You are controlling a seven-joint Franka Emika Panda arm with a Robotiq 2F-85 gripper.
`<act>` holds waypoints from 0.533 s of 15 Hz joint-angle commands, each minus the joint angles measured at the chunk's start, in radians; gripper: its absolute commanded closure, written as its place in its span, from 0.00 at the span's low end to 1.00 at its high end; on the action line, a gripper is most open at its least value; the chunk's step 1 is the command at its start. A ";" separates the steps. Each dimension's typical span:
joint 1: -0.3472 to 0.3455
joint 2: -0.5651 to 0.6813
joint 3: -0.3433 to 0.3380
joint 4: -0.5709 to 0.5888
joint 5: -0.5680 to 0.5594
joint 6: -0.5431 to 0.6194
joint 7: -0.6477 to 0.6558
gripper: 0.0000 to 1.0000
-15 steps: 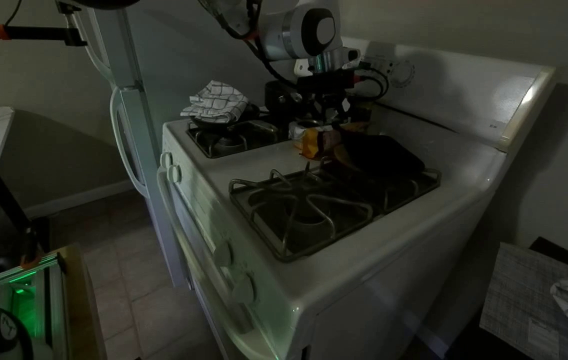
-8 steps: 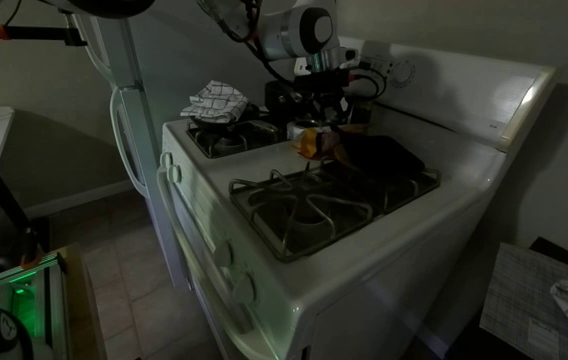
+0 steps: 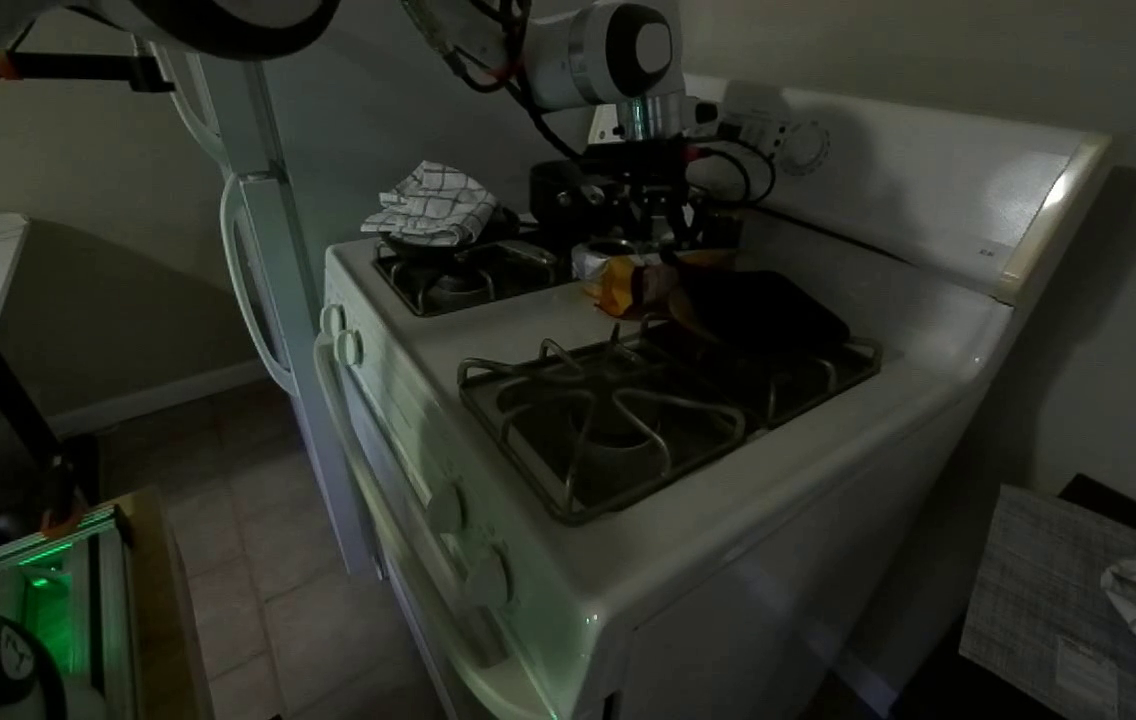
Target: Remove the jar from the pot and put it on the stove.
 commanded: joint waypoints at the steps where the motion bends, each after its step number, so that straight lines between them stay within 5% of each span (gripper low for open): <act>1: 0.020 0.075 -0.013 0.126 0.025 -0.056 0.076 0.78; 8: 0.047 0.194 -0.022 0.296 0.023 -0.150 0.109 0.78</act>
